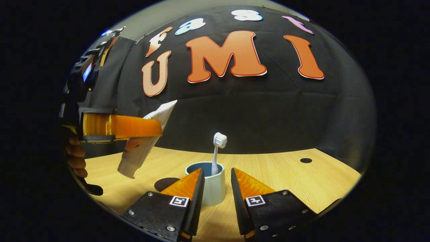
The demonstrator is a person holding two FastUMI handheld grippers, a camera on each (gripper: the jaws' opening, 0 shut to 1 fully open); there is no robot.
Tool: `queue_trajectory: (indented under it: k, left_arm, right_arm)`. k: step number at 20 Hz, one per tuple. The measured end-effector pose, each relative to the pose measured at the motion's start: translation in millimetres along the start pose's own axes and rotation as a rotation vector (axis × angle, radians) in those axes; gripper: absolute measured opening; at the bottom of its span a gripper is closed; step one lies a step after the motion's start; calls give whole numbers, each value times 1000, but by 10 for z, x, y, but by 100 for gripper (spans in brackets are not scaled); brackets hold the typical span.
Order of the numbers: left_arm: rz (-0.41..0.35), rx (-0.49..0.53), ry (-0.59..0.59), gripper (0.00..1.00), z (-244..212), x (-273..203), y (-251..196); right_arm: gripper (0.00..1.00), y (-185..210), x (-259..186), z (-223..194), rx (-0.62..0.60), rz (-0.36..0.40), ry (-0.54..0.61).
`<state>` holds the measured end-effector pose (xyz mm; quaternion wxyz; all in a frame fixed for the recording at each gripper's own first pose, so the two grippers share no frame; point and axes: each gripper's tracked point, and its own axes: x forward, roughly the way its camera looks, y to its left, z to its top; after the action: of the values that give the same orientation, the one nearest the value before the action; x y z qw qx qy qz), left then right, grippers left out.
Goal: Put the toothbrush and toothpaste on the desktop into the cup, then pick up the cup and place it on the coaster on the desktop.
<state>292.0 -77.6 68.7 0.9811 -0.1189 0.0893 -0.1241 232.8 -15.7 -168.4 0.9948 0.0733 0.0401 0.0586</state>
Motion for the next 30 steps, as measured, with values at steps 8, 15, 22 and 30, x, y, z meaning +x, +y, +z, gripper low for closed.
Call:
queue_trajectory:
  k: [8, 15, 22, 30]
  left_arm:
    - [-23, -34, -91, 16, 169, 193, -128]
    - [-23, -109, -143, 16, 177, 378, -141]
    - [-26, -101, -164, 16, 137, 609, -136]
    - [-37, -122, -134, 16, -102, 898, -202]
  right_arm:
    - [64, -11, -257, 151, 61, 28, -23]
    - [77, -69, -519, 201, 22, 49, -20]
    - [85, -7, -653, 179, 2, 86, -17]
    - [88, -110, -642, 108, 17, 65, 7]
